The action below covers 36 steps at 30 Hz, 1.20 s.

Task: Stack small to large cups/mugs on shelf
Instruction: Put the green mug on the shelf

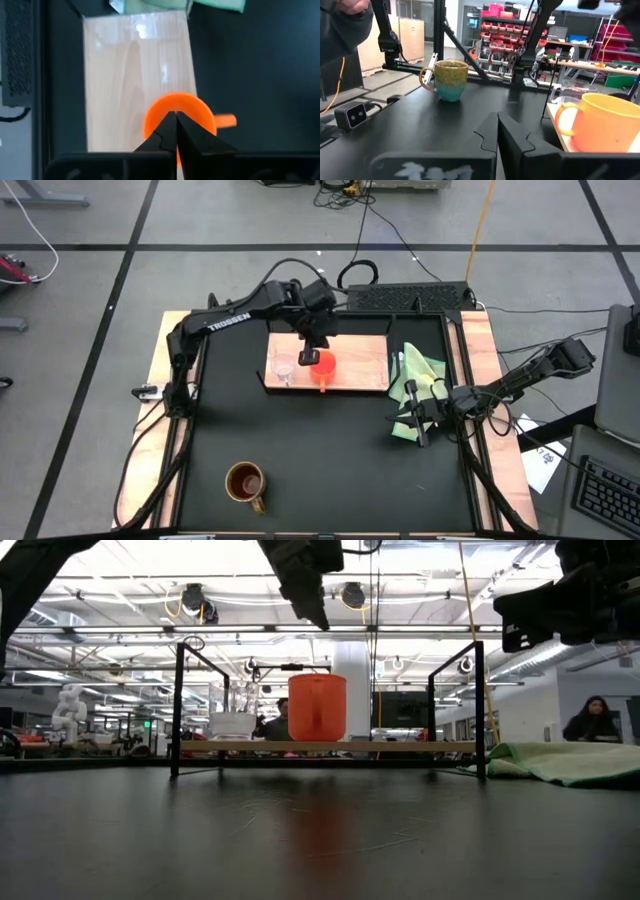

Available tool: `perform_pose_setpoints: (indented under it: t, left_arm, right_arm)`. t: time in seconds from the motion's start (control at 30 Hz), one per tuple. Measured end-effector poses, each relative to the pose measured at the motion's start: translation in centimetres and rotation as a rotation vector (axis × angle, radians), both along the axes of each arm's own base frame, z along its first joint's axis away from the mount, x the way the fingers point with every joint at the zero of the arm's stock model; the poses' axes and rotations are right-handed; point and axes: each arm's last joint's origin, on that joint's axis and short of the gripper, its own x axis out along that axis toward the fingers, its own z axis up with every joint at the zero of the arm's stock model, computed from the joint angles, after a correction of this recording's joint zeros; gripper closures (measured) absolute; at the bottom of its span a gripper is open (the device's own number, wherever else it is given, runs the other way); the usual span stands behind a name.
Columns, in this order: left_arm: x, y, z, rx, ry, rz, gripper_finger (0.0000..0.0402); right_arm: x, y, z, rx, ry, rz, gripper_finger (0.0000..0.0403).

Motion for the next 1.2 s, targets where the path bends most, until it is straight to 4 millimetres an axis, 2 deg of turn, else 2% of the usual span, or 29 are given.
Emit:
perform_pose_setpoints:
  t: [0.1, 0.2, 0.37, 0.53, 0.8, 0.93, 1.07, 1.2]
  left_arm:
    - [-0.8, 0.3, 0.3, 0.015, -0.043, 0.016, 0.0400]
    - [-3.1, 0.7, 0.8, 0.017, -0.059, 0.058, 0.0400]
    - [-8.5, 0.6, 0.9, 0.020, -0.171, 0.138, 0.0400]
    - [-13.6, -1.1, -0.2, 0.012, -0.334, 0.216, 0.0401]
    - [-18.7, -5.5, -3.9, -0.087, -0.596, 0.207, 0.0401]
    - [-20.6, -7.0, -6.6, -0.097, -0.654, 0.186, 0.0401]
    - [-21.9, -7.8, -9.4, -0.151, -0.738, 0.211, 0.0401]
    - [-22.5, -8.9, -11.6, -0.169, -0.803, 0.162, 0.0401]
  right_arm:
    - [0.0, 0.0, -0.2, -0.006, 0.021, 0.000, 0.0403]
    - [0.0, 0.0, -0.2, -0.006, 0.021, 0.001, 0.0403]
    - [0.0, 0.0, -0.3, -0.009, 0.027, 0.001, 0.0403]
    - [0.0, 0.0, -0.2, -0.011, 0.022, 0.000, 0.0403]
    - [0.0, 0.0, -0.1, -0.011, 0.012, 0.000, 0.0403]
    - [0.0, 0.0, -0.1, -0.007, 0.013, 0.000, 0.0403]
    - [0.0, 0.0, -0.1, -0.006, 0.013, 0.000, 0.0403]
    - [0.0, 0.0, -0.1, -0.006, 0.013, 0.000, 0.0403]
